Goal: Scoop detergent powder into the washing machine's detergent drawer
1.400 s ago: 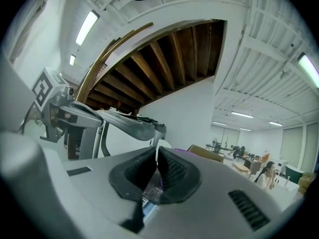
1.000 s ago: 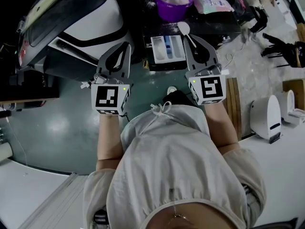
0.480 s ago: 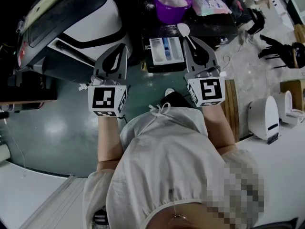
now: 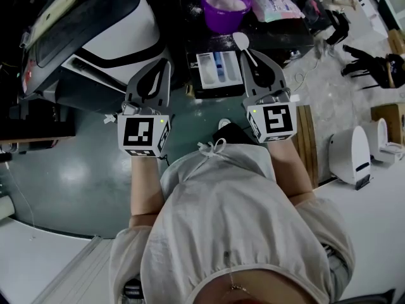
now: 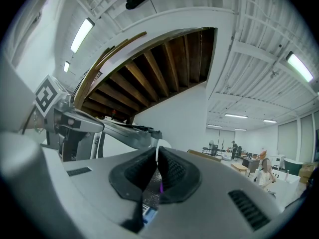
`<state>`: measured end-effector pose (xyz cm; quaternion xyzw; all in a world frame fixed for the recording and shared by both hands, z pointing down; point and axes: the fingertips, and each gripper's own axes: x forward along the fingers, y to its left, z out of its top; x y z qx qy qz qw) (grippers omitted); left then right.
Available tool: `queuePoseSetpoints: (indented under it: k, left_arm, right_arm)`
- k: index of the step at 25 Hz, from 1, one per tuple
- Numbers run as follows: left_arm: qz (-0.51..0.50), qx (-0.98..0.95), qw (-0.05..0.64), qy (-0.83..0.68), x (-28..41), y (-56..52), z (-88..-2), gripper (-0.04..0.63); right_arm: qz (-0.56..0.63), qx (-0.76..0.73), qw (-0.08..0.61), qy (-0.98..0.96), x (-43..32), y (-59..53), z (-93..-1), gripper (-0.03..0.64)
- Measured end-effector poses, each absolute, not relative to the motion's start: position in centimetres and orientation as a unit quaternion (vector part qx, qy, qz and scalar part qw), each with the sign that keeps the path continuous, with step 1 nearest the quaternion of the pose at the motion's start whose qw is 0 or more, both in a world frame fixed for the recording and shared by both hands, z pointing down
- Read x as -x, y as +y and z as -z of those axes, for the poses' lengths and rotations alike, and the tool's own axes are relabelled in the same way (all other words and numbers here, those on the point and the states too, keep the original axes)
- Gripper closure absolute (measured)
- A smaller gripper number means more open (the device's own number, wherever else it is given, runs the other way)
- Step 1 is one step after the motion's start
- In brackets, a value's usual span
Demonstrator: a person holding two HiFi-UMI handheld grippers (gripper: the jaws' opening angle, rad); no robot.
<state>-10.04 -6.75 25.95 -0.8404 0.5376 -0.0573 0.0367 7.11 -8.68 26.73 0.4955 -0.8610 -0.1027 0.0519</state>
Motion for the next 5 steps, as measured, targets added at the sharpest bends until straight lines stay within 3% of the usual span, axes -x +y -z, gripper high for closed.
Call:
queuePoseSetpoints:
  k: [5]
  left_arm:
    - [0.063, 0.841, 0.033, 0.536, 10.21, -6.98, -26.15, 0.568]
  right_arm:
    - [0.096, -0.499, 0.052, -0.860, -6.96, -8.87, -26.82, 0.611]
